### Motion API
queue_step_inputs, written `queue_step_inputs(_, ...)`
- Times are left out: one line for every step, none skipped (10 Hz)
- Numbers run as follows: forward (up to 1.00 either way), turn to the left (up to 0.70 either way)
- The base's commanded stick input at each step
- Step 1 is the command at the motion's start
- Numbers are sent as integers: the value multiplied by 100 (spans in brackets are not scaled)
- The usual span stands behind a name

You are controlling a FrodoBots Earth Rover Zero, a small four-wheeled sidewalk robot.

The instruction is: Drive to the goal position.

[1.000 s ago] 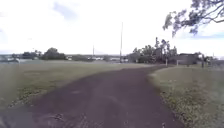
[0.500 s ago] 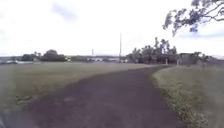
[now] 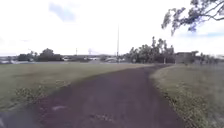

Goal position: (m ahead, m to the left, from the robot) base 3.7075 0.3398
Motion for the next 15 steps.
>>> queue_step_inputs(50, -50)
queue_step_inputs(50, -50)
queue_step_inputs(50, -50)
queue_step_inputs(50, -50)
queue_step_inputs(50, -50)
queue_step_inputs(50, -50)
queue_step_inputs(50, -50)
queue_step_inputs(50, -50)
queue_step_inputs(50, -50)
queue_step_inputs(50, -50)
queue_step_inputs(50, -50)
queue_step_inputs(50, -50)
queue_step_inputs(50, -50)
queue_step_inputs(50, -50)
queue_step_inputs(50, -36)
